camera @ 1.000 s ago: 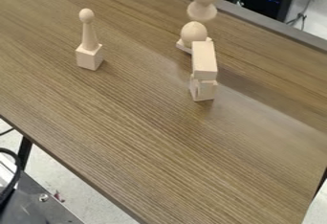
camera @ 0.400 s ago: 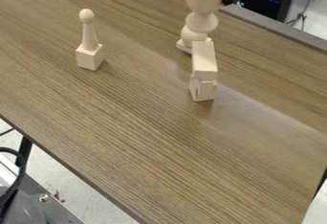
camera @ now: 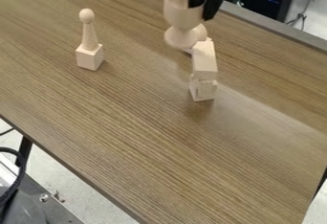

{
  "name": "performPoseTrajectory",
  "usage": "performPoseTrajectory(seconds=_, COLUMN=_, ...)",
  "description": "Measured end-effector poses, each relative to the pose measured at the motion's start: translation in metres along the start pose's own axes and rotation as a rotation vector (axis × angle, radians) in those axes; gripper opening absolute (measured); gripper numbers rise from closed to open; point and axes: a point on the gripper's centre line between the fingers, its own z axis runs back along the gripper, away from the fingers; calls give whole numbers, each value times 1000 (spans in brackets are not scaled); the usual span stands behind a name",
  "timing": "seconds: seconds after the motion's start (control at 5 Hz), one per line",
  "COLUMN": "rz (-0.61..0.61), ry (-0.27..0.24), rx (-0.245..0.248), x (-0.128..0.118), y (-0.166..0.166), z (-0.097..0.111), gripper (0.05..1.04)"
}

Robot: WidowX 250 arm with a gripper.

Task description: Move the cup to the front of the table

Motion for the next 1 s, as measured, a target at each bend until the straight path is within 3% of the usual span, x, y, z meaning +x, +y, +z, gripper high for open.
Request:
performPoseTrajectory(seconds=0.2, rz=73, ry=31, rx=28, x=-13, y=21, z=-6, gripper=112)
performPoseTrajectory(seconds=0.4, rz=133, ry=62, rx=24, x=-31, y=41, z=-20, gripper=112)
performPoseTrajectory(seconds=1.0, rz=165, ry=38, rx=27, x=-42, y=66, z=-47, gripper=112)
